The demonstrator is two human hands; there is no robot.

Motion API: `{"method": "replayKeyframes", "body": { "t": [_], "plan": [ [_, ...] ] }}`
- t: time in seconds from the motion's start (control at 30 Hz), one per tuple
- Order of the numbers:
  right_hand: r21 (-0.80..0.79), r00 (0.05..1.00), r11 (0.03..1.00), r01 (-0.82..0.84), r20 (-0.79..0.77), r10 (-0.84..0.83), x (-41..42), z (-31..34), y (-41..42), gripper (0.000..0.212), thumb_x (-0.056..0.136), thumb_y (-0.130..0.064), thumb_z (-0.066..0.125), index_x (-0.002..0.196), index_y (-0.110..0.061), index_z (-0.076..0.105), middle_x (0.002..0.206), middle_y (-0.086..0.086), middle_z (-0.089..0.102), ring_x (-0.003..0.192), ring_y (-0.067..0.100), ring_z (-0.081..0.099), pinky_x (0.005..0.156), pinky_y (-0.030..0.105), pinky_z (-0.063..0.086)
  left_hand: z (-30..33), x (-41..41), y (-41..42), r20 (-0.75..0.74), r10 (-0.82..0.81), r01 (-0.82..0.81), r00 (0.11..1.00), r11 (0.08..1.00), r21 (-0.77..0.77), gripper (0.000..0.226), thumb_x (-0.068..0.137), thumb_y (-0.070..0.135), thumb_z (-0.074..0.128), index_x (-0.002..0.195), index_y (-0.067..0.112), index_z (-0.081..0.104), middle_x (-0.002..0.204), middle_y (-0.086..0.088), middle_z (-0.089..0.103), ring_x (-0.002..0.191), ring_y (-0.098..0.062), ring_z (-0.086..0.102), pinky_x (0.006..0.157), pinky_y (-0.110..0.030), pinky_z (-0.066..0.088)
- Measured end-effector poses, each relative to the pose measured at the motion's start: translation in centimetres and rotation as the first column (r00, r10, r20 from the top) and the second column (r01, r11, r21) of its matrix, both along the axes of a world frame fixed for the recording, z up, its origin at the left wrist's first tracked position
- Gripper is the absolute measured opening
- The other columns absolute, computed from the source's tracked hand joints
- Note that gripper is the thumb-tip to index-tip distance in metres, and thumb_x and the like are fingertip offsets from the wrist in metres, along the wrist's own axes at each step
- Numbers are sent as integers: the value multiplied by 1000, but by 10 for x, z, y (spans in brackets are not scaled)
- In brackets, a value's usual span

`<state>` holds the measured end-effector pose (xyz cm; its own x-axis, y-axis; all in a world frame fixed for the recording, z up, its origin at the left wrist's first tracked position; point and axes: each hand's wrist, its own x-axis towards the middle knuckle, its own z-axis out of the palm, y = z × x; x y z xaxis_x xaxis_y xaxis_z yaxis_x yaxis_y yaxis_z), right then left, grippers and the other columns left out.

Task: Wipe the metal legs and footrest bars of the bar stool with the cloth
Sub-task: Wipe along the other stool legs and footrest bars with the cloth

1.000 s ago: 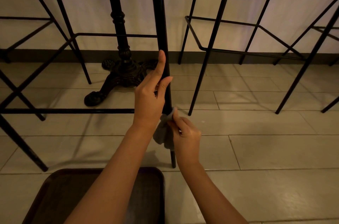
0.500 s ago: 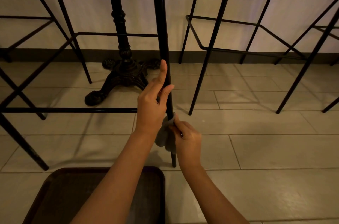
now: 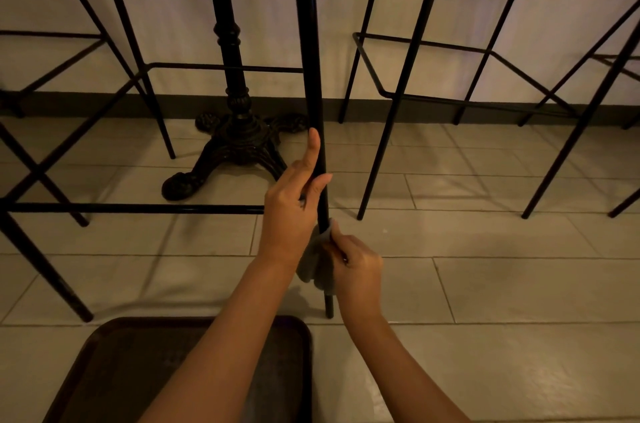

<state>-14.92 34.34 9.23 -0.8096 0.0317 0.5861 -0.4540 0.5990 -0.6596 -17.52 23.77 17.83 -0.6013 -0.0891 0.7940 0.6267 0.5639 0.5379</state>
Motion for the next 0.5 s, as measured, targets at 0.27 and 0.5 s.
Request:
{"method": "replayKeyframes", "body": {
  "t": [0.27,0.5],
  "plan": [
    [13,987,998,63,146,-65,10,-32,2,26,75,3,64,99,-6,71,65,5,68,55,-4,48,61,-8,31,-11,4,1,64,15,-15,998,1000,-1,60,89,19,52,139,32,21,71,-7,55,65,-8,46,64,-3,40],
    [-52,997,998,21,73,-18,4,-15,-1,26,75,4,69,101,-3,69,70,6,69,56,12,62,59,17,49,-17,2,1,53,10,-10,999,1000,2,66,89,18,52,140,42,18,73,-7,56,67,-9,47,70,-5,42]
  ]
}}
